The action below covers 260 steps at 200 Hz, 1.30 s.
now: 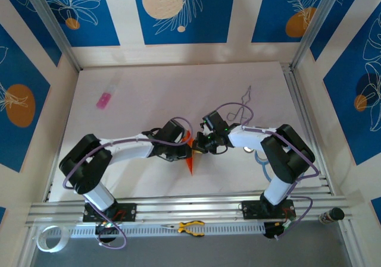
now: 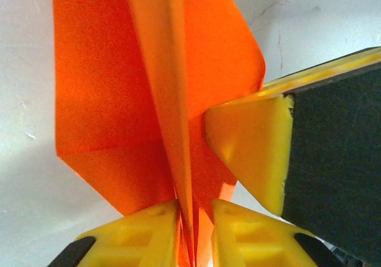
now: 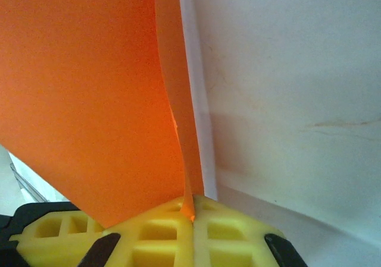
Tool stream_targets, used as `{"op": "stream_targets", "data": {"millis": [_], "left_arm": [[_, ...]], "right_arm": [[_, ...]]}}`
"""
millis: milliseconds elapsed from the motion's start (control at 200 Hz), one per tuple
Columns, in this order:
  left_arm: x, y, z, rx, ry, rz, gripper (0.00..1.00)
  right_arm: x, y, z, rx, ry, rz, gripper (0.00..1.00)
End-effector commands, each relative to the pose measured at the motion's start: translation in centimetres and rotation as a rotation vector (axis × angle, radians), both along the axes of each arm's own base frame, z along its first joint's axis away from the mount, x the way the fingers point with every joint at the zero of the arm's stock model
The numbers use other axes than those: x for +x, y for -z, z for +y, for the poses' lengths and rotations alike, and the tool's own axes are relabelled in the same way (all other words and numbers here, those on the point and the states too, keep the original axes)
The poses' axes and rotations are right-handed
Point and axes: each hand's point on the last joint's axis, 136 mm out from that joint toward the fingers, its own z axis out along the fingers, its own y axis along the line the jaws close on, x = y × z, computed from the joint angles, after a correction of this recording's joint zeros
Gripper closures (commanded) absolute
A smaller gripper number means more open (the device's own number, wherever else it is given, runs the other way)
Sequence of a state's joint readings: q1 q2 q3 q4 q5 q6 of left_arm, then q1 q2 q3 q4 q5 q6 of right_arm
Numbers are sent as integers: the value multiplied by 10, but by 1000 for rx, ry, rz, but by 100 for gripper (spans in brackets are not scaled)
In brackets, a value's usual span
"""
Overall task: Fold a paper plane with a square sheet of paper (pick it up from the middle)
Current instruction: Turn over a paper plane at the center of the table.
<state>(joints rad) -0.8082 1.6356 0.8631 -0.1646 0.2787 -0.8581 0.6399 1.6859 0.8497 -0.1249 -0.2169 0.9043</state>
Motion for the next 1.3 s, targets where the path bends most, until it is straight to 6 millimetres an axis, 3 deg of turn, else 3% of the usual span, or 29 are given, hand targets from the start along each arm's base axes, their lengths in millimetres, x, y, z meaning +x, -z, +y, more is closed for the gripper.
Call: {"op": "stream_targets", "data": {"millis": [0,140,590,785,890,1076,1296], "left_arm": [[1,5,-1,35,12,4,81],[3,7,-1,48,14,-2,87],[5,9,-5,48,29,-2,82],[6,8,2,86,24,-17,94],[8,2,11,146,38,-39,96],[16,-10,37,312,73,-86,96],[24,-10,58,461,149,-77,97]], "right_arm": [[-2,-1,3,24,-1,27,99],[-2,-1,2,25,0,27,99],[-1,0,1,27,6,29,99],[-1,-4,0,35,4,17,98],[1,-16,-3,44,8,-12,91],[9,-36,-29,7,63,-87,73],[9,-31,-58,-6,137,-69,71]]}}
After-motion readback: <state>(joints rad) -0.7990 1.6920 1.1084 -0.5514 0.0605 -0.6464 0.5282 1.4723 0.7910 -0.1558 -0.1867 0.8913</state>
